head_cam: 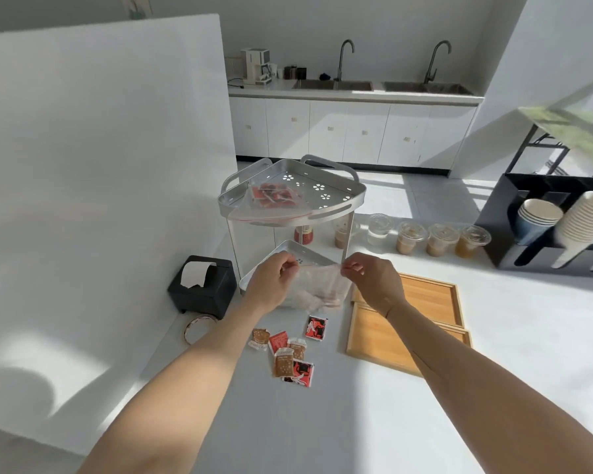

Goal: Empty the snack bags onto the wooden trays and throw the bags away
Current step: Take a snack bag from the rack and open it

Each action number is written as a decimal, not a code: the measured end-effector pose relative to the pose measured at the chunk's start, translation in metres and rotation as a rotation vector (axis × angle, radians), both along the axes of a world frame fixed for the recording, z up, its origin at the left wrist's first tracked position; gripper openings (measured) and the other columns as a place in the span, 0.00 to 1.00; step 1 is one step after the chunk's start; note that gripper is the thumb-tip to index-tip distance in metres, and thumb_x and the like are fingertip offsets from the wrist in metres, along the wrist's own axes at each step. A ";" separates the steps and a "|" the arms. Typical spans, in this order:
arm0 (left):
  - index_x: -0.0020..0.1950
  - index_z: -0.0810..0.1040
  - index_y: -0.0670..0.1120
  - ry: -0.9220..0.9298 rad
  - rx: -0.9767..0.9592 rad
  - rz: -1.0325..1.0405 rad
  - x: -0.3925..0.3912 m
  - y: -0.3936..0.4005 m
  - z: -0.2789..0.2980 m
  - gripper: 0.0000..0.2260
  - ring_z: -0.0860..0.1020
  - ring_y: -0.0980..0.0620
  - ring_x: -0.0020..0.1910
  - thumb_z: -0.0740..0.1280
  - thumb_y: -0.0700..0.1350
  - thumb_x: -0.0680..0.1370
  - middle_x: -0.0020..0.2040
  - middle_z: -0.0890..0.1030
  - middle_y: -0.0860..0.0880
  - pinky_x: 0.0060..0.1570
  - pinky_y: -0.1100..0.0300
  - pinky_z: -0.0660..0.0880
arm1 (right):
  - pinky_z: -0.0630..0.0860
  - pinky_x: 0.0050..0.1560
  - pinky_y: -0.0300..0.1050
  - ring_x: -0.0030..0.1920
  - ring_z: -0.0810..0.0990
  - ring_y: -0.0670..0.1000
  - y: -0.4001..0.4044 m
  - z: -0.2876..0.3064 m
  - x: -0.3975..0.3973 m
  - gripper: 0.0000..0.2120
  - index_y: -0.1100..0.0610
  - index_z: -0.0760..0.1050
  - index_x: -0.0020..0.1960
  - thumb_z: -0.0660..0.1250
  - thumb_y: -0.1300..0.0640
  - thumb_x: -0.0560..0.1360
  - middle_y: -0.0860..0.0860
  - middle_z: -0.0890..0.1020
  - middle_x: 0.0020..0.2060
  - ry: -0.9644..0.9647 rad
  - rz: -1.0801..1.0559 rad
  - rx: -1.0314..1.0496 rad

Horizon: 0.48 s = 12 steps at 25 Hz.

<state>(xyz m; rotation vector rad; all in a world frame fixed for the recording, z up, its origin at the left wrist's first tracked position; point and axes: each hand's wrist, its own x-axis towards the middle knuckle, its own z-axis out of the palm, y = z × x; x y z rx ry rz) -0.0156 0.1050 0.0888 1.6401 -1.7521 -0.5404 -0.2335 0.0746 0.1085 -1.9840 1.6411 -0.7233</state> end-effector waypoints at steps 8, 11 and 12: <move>0.48 0.78 0.46 0.188 0.051 -0.238 -0.082 0.074 0.006 0.02 0.76 0.62 0.42 0.66 0.40 0.78 0.41 0.79 0.57 0.44 0.73 0.71 | 0.75 0.44 0.31 0.41 0.81 0.41 0.119 0.005 -0.107 0.06 0.45 0.82 0.41 0.73 0.56 0.73 0.42 0.85 0.38 -0.160 -0.042 0.064; 0.47 0.79 0.46 0.134 0.088 -0.316 -0.113 0.100 -0.014 0.02 0.75 0.65 0.39 0.67 0.40 0.78 0.38 0.78 0.59 0.39 0.73 0.70 | 0.78 0.45 0.37 0.41 0.81 0.43 0.168 -0.017 -0.142 0.07 0.46 0.82 0.43 0.73 0.58 0.73 0.42 0.84 0.38 -0.191 -0.111 0.094; 0.47 0.79 0.47 0.090 0.085 -0.350 -0.123 0.105 -0.023 0.02 0.75 0.65 0.40 0.67 0.41 0.78 0.38 0.78 0.60 0.40 0.71 0.70 | 0.79 0.44 0.39 0.40 0.81 0.43 0.180 -0.026 -0.151 0.07 0.46 0.82 0.43 0.73 0.59 0.73 0.43 0.84 0.38 -0.182 -0.127 0.089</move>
